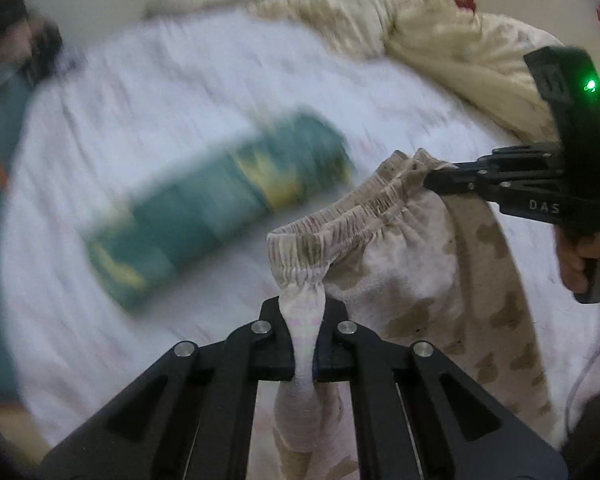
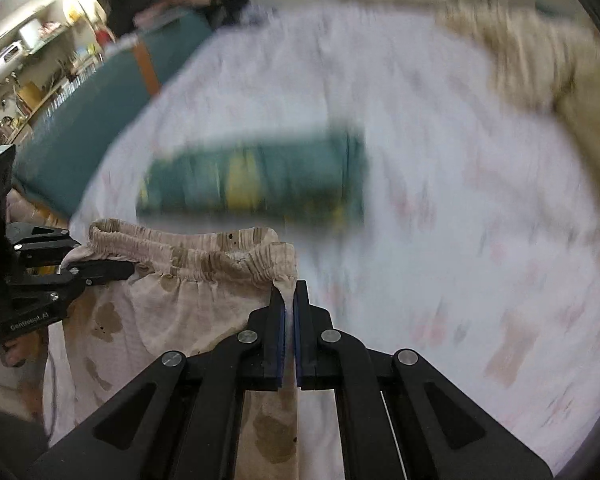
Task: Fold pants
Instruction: 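Grasp the waistband with the right gripper while the left gripper grasps the waistband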
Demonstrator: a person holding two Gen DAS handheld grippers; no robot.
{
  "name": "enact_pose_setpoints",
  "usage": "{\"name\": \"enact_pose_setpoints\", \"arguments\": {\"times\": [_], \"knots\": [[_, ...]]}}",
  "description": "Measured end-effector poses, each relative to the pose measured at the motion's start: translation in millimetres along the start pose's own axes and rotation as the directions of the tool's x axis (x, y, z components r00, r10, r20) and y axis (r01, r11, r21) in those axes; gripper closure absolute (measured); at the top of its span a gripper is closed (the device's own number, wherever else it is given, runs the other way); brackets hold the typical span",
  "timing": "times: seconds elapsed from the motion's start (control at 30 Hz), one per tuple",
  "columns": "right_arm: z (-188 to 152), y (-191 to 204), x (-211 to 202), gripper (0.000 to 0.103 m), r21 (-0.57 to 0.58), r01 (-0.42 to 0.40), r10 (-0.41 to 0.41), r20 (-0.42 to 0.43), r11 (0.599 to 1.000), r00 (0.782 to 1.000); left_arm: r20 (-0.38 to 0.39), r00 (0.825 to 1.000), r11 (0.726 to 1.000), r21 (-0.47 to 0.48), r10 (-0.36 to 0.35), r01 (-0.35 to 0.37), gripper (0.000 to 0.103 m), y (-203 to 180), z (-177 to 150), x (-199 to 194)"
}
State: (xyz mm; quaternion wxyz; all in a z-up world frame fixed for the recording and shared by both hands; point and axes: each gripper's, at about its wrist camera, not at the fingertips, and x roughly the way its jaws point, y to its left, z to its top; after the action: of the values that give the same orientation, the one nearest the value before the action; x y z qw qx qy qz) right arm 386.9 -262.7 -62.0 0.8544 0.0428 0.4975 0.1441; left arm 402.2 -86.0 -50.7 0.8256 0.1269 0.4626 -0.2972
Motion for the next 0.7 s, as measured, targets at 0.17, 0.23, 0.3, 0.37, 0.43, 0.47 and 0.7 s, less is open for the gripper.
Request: {"name": "enact_pose_setpoints", "arguments": {"times": [0.17, 0.23, 0.3, 0.37, 0.43, 0.47, 0.7], "knots": [[24, 31, -14, 0.101, -0.13, 0.08, -0.073, 0.054, 0.988, 0.996, 0.084, 0.992, 0.995, 0.038, 0.091, -0.094, 0.1, 5, 8, -27], [19, 37, -20, 0.101, -0.166, 0.085, -0.073, 0.075, 0.983, 0.994, 0.106, 0.989, 0.992, 0.066, 0.104, -0.111, 0.1, -2, -1, -35], [10, 37, -32, 0.101, -0.173, 0.065, -0.052, 0.079, 0.983, 0.995, 0.109, 0.99, 0.992, 0.08, 0.091, -0.1, 0.1, -6, -10, -43], [-2, 36, -42, 0.101, -0.171, 0.043, -0.033, 0.06, 0.984, 0.998, 0.107, 0.991, 0.99, 0.102, 0.084, -0.095, 0.1, -15, -20, -55], [-17, 39, -52, 0.101, -0.172, 0.013, -0.006, 0.04, 0.985, 0.999, 0.109, 0.991, 0.985, 0.144, 0.079, -0.094, 0.1, -35, -30, -67], [-28, 42, -62, 0.101, -0.173, 0.003, 0.005, 0.042, 0.985, 0.999, 0.115, 0.991, 0.982, 0.165, 0.071, -0.09, 0.1, -46, -38, -77], [-122, 54, -104, 0.101, -0.112, -0.038, 0.041, 0.022, 0.993, 0.999, 0.068, 0.997, 0.979, 0.199, 0.036, -0.049, 0.1, -99, -102, -102]]}}
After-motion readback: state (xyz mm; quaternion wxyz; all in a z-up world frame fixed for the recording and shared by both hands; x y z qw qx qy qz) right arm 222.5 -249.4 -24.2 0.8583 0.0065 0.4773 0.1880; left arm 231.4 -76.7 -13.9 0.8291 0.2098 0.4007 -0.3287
